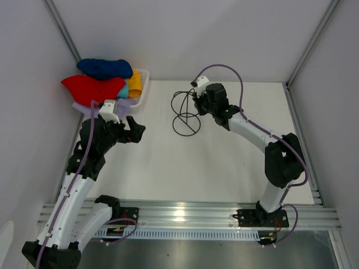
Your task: Stack the hats
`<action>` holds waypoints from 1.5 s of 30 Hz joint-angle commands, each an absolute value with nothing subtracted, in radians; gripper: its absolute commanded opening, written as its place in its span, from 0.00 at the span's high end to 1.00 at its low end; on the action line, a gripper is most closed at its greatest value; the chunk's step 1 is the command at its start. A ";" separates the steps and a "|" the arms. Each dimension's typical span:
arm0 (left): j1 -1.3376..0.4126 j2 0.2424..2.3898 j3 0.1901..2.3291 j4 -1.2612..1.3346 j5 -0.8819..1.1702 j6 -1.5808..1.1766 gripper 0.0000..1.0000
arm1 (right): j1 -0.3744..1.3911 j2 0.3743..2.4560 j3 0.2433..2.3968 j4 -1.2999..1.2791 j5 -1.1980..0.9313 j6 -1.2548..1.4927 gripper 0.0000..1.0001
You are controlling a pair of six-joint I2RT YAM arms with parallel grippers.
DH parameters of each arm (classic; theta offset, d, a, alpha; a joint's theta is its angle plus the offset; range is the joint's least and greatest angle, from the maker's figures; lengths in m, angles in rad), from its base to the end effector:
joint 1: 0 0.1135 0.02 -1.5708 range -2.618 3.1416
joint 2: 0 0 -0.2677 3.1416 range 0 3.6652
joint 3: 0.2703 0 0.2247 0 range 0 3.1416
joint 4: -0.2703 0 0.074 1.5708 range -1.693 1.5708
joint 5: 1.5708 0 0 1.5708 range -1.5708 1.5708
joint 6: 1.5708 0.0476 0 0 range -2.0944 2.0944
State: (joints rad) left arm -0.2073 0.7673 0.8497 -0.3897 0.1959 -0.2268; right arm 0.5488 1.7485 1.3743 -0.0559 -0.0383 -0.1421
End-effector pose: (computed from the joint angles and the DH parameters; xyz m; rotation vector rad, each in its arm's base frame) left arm 0.1480 -0.0406 0.3404 0.1178 1.8967 -0.4806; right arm 0.3414 0.2109 0.3030 -0.7049 1.8857 0.2985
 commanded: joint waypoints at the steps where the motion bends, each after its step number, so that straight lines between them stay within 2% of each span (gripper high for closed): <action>1: -0.210 0.772 0.864 -0.359 0.170 -0.206 0.00 | 0.554 1.776 1.465 -0.086 -0.018 -0.172 0.99; 6: -0.210 0.762 0.865 -0.360 0.150 -0.202 0.01 | 0.554 1.697 1.399 -0.087 -0.057 -0.124 1.00; 16: -0.210 0.784 0.874 -0.364 0.155 -0.213 0.00 | 0.557 1.367 1.171 -0.124 -0.208 0.020 1.00; 23: -0.210 0.796 0.900 -0.383 0.182 -0.210 0.01 | 0.601 1.198 1.003 -0.158 -0.218 0.066 1.00; 39: -0.210 0.696 0.868 -0.437 0.172 -0.210 0.01 | 0.762 1.164 1.015 -0.392 -0.054 0.005 1.00; 41: -0.210 0.692 0.867 -0.445 0.169 -0.207 0.00 | 0.770 1.169 1.025 -0.416 -0.052 0.005 0.97; 43: -0.210 0.692 0.861 -0.449 0.158 -0.207 0.00 | 0.772 1.164 1.008 -0.416 -0.058 0.005 0.86; 44: -0.210 0.692 0.861 -0.448 0.156 -0.207 0.00 | 0.773 1.163 1.002 -0.411 -0.061 0.005 0.77; 45: -0.210 0.693 0.862 -0.448 0.156 -0.207 0.01 | 0.773 1.163 1.000 -0.404 -0.067 0.005 0.73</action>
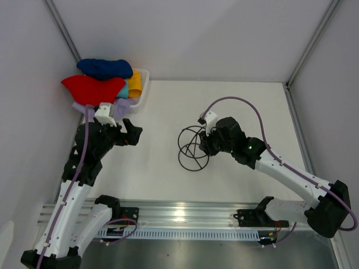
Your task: Stack the hats
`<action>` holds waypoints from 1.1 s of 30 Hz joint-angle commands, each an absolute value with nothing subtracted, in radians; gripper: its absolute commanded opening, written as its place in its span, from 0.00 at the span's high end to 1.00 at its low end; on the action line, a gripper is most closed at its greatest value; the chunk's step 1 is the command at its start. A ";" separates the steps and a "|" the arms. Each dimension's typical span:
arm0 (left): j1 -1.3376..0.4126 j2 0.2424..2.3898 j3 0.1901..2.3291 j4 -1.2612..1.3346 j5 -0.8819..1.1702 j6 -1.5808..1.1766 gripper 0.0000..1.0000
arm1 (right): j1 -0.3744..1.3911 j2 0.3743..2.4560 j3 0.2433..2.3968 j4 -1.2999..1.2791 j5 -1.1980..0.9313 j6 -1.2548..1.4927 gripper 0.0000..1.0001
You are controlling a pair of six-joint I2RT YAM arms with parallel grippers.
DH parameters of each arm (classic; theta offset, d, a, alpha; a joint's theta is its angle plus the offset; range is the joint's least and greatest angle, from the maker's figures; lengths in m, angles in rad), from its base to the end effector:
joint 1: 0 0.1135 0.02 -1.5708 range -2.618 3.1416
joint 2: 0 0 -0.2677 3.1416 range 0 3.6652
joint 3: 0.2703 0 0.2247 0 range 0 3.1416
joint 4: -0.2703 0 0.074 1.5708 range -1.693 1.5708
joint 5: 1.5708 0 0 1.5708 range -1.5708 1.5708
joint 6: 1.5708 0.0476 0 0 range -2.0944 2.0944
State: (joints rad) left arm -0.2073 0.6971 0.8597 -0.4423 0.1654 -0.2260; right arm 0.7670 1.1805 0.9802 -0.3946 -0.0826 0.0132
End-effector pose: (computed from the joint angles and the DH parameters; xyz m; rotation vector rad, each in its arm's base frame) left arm 0.1305 -0.0355 0.3462 0.0991 1.8684 -0.4535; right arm 0.1721 0.1714 0.3087 -0.8595 2.0396 0.5312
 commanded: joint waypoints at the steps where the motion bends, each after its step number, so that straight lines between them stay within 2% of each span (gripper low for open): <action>1: -0.210 0.696 0.864 -0.446 0.156 -0.210 0.01 | 0.775 1.164 0.997 -0.402 -0.081 0.005 0.69; 3: -0.210 0.699 0.862 -0.445 0.163 -0.213 0.01 | 0.775 1.169 1.009 -0.405 -0.103 0.012 0.61; 10: -0.210 0.725 0.897 -0.471 0.109 -0.244 0.00 | 0.775 1.135 1.071 -0.448 -0.092 0.048 0.43; 11: -0.210 0.733 0.905 -0.483 0.091 -0.271 0.01 | 0.776 1.126 1.087 -0.475 -0.084 0.049 0.34; 13: -0.210 0.753 0.943 -0.514 0.040 -0.301 0.01 | 0.775 1.095 1.140 -0.503 -0.054 0.054 0.25; 14: -0.210 0.777 0.954 -0.526 0.031 -0.325 0.00 | 0.775 1.082 1.156 -0.532 -0.037 0.052 0.13; 16: -0.210 0.802 0.994 -0.543 0.009 -0.339 0.00 | 0.773 1.049 1.201 -0.560 0.003 0.049 0.00; 20: -0.204 0.912 1.101 -0.593 -0.110 -0.380 0.00 | 0.741 1.003 1.229 -0.589 0.113 0.052 0.00; 24: -0.143 1.053 1.251 -0.676 -0.204 -0.442 0.00 | 0.609 1.005 1.229 -0.549 0.184 0.095 0.01; 28: -0.025 1.164 1.362 -0.689 -0.189 -0.527 0.01 | 0.312 1.127 1.242 -0.430 -0.010 0.188 0.01; 33: 0.123 1.307 1.423 -0.594 -0.161 -0.554 0.00 | 0.252 1.253 1.229 -0.272 -0.115 0.265 0.01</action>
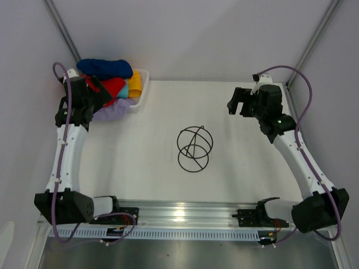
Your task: Stack the hats
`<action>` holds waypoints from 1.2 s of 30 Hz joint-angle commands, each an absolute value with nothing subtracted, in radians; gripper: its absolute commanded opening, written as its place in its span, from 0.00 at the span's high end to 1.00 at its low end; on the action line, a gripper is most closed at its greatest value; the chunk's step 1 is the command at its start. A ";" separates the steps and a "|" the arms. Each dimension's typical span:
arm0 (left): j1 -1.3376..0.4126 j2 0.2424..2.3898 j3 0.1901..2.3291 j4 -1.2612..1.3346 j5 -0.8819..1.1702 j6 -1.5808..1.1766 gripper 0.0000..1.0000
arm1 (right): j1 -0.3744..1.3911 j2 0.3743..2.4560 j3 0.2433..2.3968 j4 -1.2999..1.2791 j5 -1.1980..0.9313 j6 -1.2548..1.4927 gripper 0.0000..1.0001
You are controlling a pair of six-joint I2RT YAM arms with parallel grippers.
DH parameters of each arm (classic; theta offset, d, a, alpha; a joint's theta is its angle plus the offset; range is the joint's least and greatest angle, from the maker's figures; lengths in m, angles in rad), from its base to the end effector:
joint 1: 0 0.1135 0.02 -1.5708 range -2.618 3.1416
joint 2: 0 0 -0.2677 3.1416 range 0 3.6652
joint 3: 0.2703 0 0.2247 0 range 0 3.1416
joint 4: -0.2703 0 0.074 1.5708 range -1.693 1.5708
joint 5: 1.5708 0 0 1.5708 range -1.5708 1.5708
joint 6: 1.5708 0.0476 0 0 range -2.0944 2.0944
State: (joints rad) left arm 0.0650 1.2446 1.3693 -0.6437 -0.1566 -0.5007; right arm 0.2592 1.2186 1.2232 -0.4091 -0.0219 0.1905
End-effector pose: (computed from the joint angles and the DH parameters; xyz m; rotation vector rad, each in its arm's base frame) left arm 0.2457 0.0234 0.3935 -0.6722 1.9731 -0.1017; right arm 0.2469 0.0665 0.3779 -0.0826 1.9869 0.3137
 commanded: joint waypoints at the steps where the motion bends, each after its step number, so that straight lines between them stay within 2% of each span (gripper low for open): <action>1: 0.142 1.330 1.422 -0.551 -0.120 -0.557 0.00 | 0.250 1.271 1.230 -0.237 -0.141 0.267 0.00; 5: 0.260 1.452 1.413 -0.427 -0.008 -0.600 0.01 | 0.250 1.354 1.265 -0.236 -0.149 0.227 0.01; 10: 0.290 1.591 1.385 -0.286 0.049 -0.653 0.01 | 0.245 1.408 1.264 -0.212 -0.100 0.216 0.00; 21: 0.290 1.790 1.382 -0.098 0.055 -0.712 0.16 | 0.233 1.466 1.282 -0.137 -0.086 0.219 0.00; 24: 0.290 1.799 1.379 -0.100 0.038 -0.712 0.35 | 0.233 1.497 1.315 -0.147 -0.086 0.219 0.00; 25: 0.290 1.796 1.378 -0.098 0.032 -0.712 0.54 | 0.233 1.506 1.325 -0.147 -0.086 0.219 0.00; 27: 0.291 1.778 1.365 -0.104 0.026 -0.706 0.72 | 0.232 1.514 1.333 -0.146 -0.090 0.221 0.00; 28: 0.290 1.767 1.359 -0.109 0.023 -0.700 0.91 | 0.232 1.519 1.342 -0.146 -0.092 0.227 0.01; 29: 0.290 1.750 1.353 -0.113 0.025 -0.686 0.99 | 0.232 1.517 1.344 -0.147 -0.094 0.227 0.00; 33: 0.290 1.639 1.333 -0.141 0.041 -0.609 0.99 | 0.232 1.506 1.354 -0.144 -0.126 0.232 0.00; 36: 0.288 1.540 1.367 -0.257 0.064 -0.520 0.99 | 0.233 1.491 1.371 -0.149 -0.158 0.232 0.00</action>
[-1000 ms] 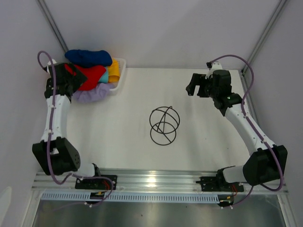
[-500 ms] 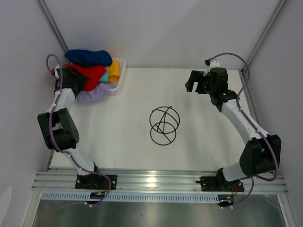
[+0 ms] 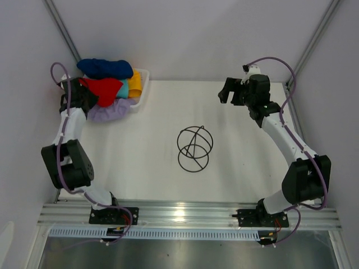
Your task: Stack the hats
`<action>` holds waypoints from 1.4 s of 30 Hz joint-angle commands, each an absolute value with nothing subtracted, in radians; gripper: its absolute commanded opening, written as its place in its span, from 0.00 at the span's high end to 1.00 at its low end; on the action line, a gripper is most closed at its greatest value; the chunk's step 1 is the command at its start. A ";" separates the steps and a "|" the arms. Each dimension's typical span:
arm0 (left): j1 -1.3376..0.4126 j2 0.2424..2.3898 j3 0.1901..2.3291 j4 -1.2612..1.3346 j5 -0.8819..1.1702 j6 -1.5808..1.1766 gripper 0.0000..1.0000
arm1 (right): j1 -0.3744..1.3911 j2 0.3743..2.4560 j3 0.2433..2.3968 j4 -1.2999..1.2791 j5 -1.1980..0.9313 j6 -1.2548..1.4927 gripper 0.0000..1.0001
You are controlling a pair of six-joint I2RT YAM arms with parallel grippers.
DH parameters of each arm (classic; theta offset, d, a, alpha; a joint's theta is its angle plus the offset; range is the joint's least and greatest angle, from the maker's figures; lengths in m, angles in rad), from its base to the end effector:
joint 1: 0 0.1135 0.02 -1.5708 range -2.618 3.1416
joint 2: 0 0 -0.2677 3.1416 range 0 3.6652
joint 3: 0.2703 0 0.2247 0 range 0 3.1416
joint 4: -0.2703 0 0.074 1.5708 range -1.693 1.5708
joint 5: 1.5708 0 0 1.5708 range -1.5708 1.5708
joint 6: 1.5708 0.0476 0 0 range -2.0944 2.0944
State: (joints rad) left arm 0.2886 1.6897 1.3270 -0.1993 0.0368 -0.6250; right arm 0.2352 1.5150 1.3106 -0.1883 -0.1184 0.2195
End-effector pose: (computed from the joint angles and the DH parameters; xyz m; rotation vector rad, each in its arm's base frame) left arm 0.3632 0.1060 0.2938 -0.9250 1.9315 -0.2368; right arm 0.3306 0.0850 0.3492 -0.0940 1.9814 0.4130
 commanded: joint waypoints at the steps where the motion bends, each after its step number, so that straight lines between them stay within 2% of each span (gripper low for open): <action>1: 0.288 1.505 1.420 -0.291 0.083 -0.493 0.99 | 0.235 1.483 1.376 -0.146 -0.167 0.232 0.00; 6: 0.256 1.476 1.684 -0.690 0.230 -0.295 0.99 | 0.239 1.419 1.368 -0.106 -0.215 0.250 0.00; 9: 0.192 1.477 1.840 -0.919 0.262 -0.195 0.99 | 0.238 1.393 1.367 -0.095 -0.257 0.262 0.00; 12: 0.057 1.470 1.942 -1.088 0.273 -0.095 0.99 | 0.242 1.350 1.358 -0.084 -0.326 0.276 0.00; 19: -0.223 1.397 1.973 -1.137 0.382 -0.026 0.95 | 0.255 1.246 1.299 -0.012 -0.491 0.317 0.00; 26: -0.385 1.361 1.990 -1.103 0.523 -0.101 0.99 | 0.328 1.132 1.236 0.075 -0.635 0.360 0.01; 35: -0.555 1.370 1.951 -1.080 0.505 -0.138 0.99 | 0.535 1.089 1.151 0.044 -0.536 0.442 0.01; 40: -0.577 1.379 1.942 -1.059 0.511 -0.143 0.99 | 0.592 1.092 1.109 0.041 -0.518 0.492 0.11; 41: -0.578 1.379 1.931 -1.055 0.509 -0.144 0.99 | 0.595 1.091 1.108 0.049 -0.523 0.500 0.21; 42: -0.580 1.379 1.931 -1.054 0.511 -0.146 0.99 | 0.595 1.088 1.104 0.057 -0.526 0.506 0.26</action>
